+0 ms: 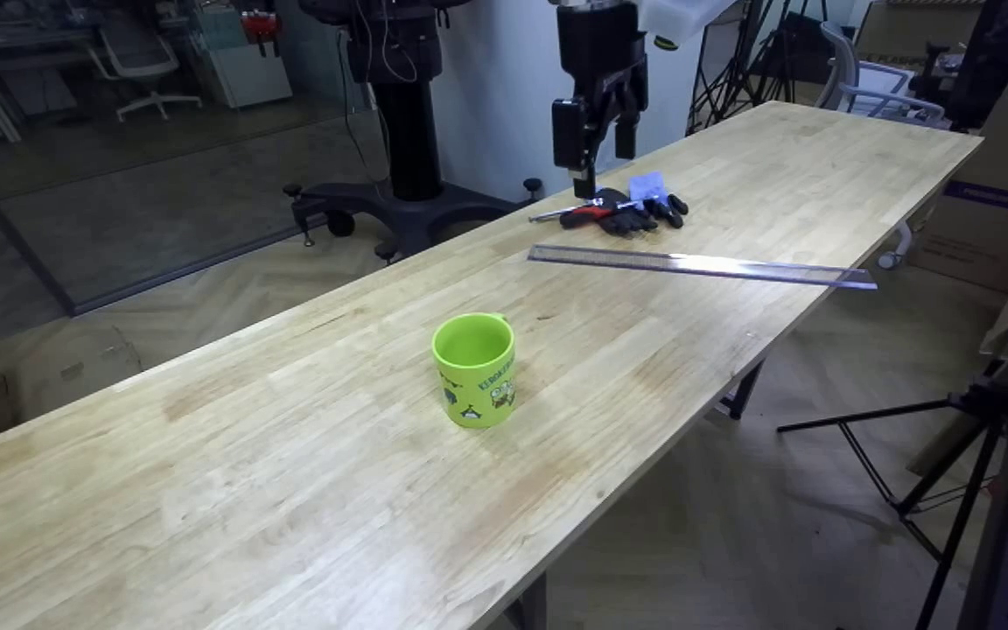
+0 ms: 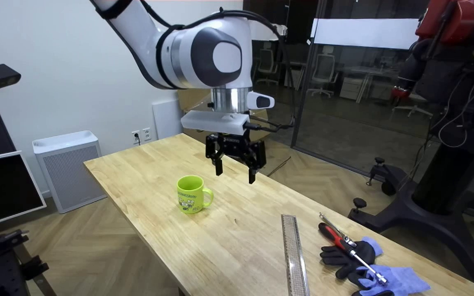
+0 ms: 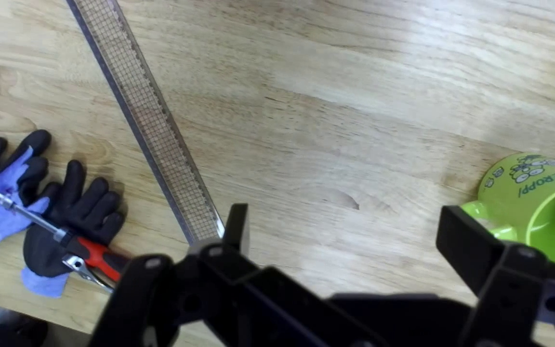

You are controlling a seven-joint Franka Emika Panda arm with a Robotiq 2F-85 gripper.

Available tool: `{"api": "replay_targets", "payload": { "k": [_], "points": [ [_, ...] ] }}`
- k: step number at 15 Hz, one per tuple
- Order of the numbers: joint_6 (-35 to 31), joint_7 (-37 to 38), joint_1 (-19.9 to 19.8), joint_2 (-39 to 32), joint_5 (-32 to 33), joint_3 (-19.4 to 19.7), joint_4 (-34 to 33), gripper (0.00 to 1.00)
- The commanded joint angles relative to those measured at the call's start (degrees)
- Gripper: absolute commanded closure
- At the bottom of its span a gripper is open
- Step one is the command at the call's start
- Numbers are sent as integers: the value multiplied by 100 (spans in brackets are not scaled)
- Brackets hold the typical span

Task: Move the mug slightly to the right

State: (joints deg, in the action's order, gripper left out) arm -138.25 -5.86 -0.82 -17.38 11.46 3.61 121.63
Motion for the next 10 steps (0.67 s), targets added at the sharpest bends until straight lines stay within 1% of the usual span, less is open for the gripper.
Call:
{"api": "replay_targets", "payload": {
  "k": [1, 4, 6, 7, 8, 10],
  "points": [
    [403, -53, 348, -582, 560, -177, -709, 0],
    [509, -421, 539, -1024, 748, -406, -1211, 0],
    [365, -919, 525, -1266, 525, -681, -1412, 0],
    [430, -1163, 492, -1296, 407, -802, -1437, 0],
    [312, -774, 559, -1096, 533, -637, -1137, 0],
    [314, -976, 569, -1244, 486, -752, -1262, 0]
  ]
}}
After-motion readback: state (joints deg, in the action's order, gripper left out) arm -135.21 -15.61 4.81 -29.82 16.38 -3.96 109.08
